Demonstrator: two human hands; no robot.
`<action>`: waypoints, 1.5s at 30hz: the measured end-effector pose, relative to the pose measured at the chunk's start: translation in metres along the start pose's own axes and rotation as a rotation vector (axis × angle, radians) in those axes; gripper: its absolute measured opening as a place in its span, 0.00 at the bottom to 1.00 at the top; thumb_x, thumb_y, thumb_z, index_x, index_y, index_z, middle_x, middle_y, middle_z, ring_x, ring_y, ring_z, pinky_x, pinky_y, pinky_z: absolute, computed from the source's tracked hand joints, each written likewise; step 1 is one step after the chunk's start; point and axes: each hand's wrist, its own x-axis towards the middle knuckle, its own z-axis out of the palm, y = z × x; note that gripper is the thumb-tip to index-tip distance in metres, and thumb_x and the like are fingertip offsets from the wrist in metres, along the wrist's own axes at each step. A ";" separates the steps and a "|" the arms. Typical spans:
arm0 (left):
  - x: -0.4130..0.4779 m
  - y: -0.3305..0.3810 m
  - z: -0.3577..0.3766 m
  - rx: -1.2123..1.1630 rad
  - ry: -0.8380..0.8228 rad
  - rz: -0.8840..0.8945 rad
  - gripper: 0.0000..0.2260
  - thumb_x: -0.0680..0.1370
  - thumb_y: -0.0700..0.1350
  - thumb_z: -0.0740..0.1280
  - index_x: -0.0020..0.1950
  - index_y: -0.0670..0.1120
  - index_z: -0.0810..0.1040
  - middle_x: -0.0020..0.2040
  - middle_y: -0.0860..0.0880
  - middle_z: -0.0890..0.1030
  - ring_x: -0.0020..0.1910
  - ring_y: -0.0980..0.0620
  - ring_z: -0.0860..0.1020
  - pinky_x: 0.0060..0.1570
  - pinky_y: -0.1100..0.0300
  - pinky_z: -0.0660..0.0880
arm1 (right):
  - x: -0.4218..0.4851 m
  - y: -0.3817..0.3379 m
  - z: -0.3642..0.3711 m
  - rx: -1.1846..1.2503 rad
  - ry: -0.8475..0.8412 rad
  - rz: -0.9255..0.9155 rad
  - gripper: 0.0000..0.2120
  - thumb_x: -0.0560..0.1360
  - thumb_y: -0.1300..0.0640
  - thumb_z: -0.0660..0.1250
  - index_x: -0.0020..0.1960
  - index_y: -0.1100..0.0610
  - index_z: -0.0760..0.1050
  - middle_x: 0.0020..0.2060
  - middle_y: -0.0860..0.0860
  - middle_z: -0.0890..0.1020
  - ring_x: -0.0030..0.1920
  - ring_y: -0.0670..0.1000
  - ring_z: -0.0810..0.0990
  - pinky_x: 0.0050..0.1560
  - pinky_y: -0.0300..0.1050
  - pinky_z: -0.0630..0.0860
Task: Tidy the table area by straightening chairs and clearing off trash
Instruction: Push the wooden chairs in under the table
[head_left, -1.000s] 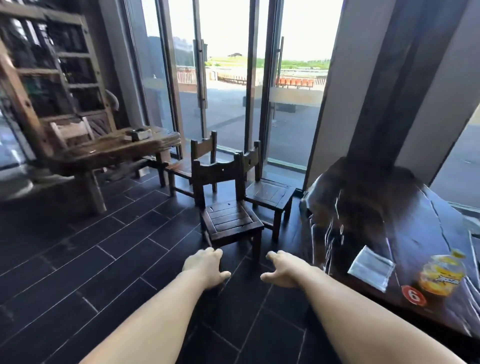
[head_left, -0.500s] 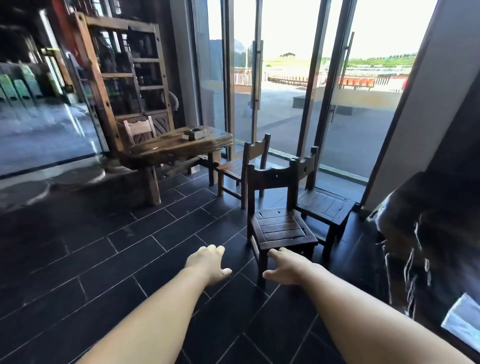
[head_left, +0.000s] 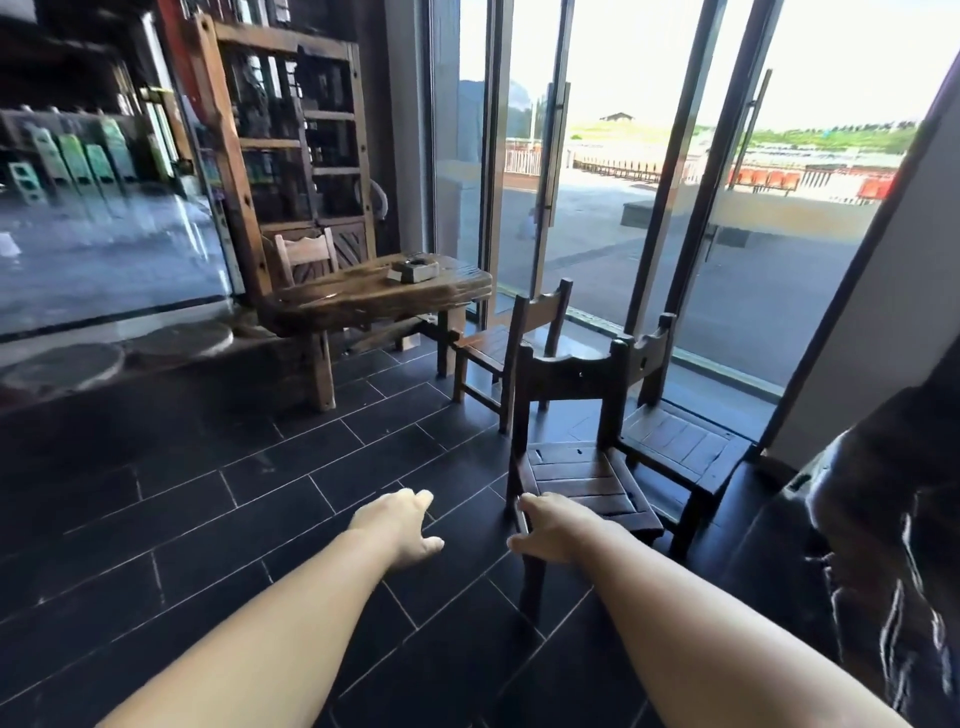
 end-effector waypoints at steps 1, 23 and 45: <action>0.013 0.001 -0.004 0.003 0.002 -0.005 0.30 0.77 0.63 0.63 0.75 0.52 0.63 0.70 0.52 0.71 0.68 0.48 0.72 0.60 0.51 0.74 | 0.014 0.003 -0.006 0.000 0.003 -0.006 0.25 0.71 0.38 0.65 0.60 0.53 0.70 0.58 0.55 0.76 0.61 0.59 0.76 0.56 0.51 0.73; 0.279 -0.013 -0.090 -0.057 0.006 -0.068 0.29 0.78 0.64 0.62 0.74 0.51 0.65 0.70 0.50 0.71 0.69 0.47 0.71 0.63 0.48 0.73 | 0.279 0.043 -0.120 -0.030 0.069 -0.072 0.21 0.75 0.42 0.65 0.59 0.56 0.71 0.57 0.55 0.76 0.58 0.58 0.77 0.53 0.50 0.75; 0.598 -0.200 -0.182 -0.096 0.004 0.028 0.31 0.78 0.63 0.64 0.77 0.50 0.63 0.75 0.51 0.67 0.73 0.46 0.67 0.67 0.48 0.70 | 0.616 -0.057 -0.212 -0.016 0.082 -0.018 0.21 0.76 0.42 0.65 0.61 0.55 0.73 0.56 0.54 0.78 0.58 0.57 0.77 0.56 0.52 0.76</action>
